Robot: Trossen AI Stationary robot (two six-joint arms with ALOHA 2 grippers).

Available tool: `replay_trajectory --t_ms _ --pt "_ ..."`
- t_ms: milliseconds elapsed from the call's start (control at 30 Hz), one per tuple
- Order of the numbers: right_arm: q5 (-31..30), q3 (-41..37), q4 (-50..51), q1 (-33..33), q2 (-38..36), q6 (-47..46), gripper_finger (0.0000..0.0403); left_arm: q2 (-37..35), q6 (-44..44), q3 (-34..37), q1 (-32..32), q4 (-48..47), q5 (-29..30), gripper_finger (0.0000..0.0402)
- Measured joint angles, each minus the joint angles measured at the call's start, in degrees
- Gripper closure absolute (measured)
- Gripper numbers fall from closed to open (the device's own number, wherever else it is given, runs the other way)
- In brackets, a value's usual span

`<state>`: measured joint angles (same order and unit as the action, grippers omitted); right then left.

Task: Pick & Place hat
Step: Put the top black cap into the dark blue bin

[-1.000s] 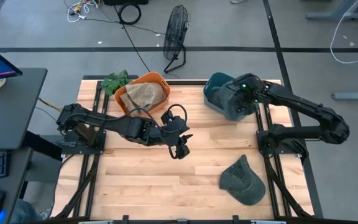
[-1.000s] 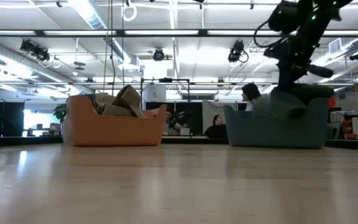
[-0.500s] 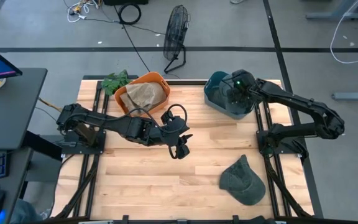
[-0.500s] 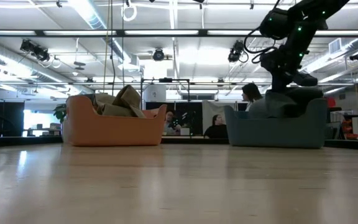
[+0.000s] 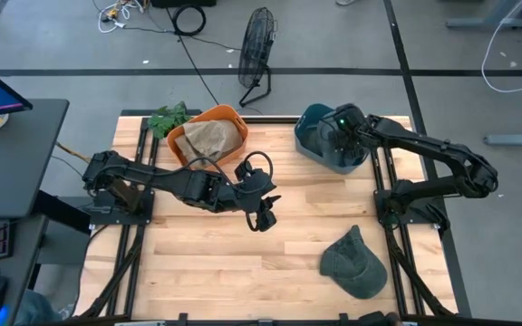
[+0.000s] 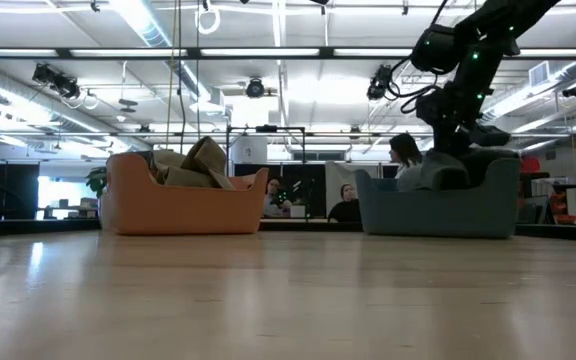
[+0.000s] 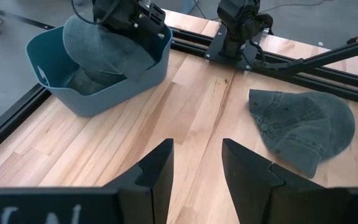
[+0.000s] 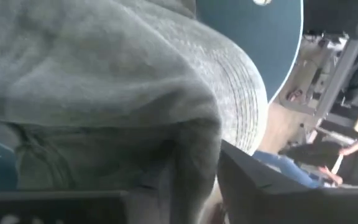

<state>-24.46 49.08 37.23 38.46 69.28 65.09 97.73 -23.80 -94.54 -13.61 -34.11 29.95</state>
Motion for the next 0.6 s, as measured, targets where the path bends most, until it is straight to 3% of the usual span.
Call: replay_trajectory --t_ms 300,500,600 --pt "-10.08 0.0 0.04 -1.88 -2.39 -5.97 0.0224 0.02 -0.01 0.0 0.0 0.0 0.0 0.0262" --pt "-8.86 0.0 1.71 -3.74 -5.4 -14.25 0.0222 0.02 -0.04 0.0 -0.11 0.0 -0.02 0.0262" --pt "-5.5 0.0 1.95 -5.18 -6.81 -24.17 0.0226 0.02 -0.06 0.0 -0.15 0.0 -0.25 0.0262"
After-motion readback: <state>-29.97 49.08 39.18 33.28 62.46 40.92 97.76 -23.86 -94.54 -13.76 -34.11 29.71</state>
